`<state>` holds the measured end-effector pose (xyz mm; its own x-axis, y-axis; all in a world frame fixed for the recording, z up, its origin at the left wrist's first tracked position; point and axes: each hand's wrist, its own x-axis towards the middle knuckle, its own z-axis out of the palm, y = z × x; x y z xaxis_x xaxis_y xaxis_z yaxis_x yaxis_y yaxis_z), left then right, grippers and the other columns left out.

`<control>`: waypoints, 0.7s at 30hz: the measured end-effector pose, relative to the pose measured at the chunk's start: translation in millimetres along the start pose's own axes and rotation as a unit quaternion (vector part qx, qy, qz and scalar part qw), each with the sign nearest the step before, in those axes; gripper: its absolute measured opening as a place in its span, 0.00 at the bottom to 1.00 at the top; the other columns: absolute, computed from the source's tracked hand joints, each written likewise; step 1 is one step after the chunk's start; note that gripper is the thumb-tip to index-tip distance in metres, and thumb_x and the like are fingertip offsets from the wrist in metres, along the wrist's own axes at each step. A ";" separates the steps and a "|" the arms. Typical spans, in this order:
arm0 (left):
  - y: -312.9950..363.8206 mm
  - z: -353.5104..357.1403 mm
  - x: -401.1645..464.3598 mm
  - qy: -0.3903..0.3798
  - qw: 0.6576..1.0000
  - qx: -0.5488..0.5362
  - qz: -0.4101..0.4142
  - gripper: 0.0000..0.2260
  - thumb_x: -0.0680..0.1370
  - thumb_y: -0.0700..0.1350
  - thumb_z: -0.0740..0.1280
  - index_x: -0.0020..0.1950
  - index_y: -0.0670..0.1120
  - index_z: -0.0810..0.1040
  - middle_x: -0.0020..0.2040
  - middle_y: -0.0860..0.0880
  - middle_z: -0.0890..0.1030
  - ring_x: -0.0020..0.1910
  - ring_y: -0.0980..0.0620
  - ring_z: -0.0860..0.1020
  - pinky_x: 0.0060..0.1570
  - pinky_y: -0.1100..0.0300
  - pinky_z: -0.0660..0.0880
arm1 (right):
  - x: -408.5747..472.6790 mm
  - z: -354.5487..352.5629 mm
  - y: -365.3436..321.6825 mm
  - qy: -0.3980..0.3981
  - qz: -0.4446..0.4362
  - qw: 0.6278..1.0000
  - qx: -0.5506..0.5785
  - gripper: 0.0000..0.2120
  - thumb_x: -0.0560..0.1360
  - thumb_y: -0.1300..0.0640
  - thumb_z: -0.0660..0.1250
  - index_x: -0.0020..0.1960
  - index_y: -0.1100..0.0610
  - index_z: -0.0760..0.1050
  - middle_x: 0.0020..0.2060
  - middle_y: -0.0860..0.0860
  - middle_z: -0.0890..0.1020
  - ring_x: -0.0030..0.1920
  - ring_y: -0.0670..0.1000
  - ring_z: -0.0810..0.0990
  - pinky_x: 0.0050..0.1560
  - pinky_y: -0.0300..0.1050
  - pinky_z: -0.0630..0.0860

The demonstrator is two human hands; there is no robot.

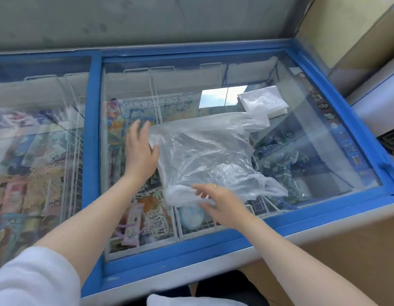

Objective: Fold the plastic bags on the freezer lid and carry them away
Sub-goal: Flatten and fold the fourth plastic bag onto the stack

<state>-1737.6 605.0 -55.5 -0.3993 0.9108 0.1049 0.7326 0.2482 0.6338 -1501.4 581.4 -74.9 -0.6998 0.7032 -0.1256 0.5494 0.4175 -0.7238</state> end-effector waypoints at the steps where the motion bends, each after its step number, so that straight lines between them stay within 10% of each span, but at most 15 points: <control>1: 3.1 4.7 -12.3 -0.023 0.998 0.014 0.052 0.22 0.77 0.40 0.64 0.70 0.40 0.64 0.74 0.41 0.58 0.73 0.42 0.56 0.72 0.48 0.55 | 0.3 -7.3 9.9 0.069 -0.019 0.997 -0.034 0.18 0.74 0.61 0.67 0.64 0.56 0.73 0.54 0.52 0.79 0.52 0.50 0.76 0.54 0.50 0.76; 9: 2.5 43.3 -94.1 -0.298 0.935 0.166 0.100 0.35 0.76 0.62 0.58 0.76 0.47 0.51 0.77 0.48 0.45 0.76 0.50 0.46 0.73 0.56 0.47 | -38.0 -55.0 101.7 0.039 0.014 0.961 -0.272 0.36 0.63 0.53 0.78 0.65 0.54 0.65 0.65 0.60 0.73 0.59 0.64 0.77 0.57 0.59 0.73; 15: 5.4 42.2 -97.7 -0.133 0.991 0.016 -0.009 0.11 0.77 0.38 0.64 0.59 0.39 0.72 0.70 0.44 0.66 0.69 0.45 0.65 0.65 0.55 0.62 | -42.4 -96.0 111.6 0.097 0.169 0.976 -0.100 0.15 0.72 0.60 0.70 0.59 0.60 0.75 0.56 0.54 0.78 0.53 0.54 0.76 0.48 0.46 0.71; 21: 14.0 32.4 -93.7 -0.019 0.989 0.047 -0.138 0.04 0.77 0.41 0.64 0.48 0.40 0.72 0.44 0.45 0.73 0.42 0.46 0.71 0.40 0.56 0.66 | -38.8 -127.7 105.7 0.132 0.256 0.952 0.102 0.06 0.77 0.58 0.63 0.45 0.61 0.72 0.37 0.50 0.75 0.36 0.49 0.70 0.36 0.43 0.65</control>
<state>-1672.1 533.8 -81.3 -0.5718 0.8153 -0.0912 0.6476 0.5168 0.5599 -1357.8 671.7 -59.9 -0.2097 0.9159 -0.3424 0.6689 -0.1210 -0.7334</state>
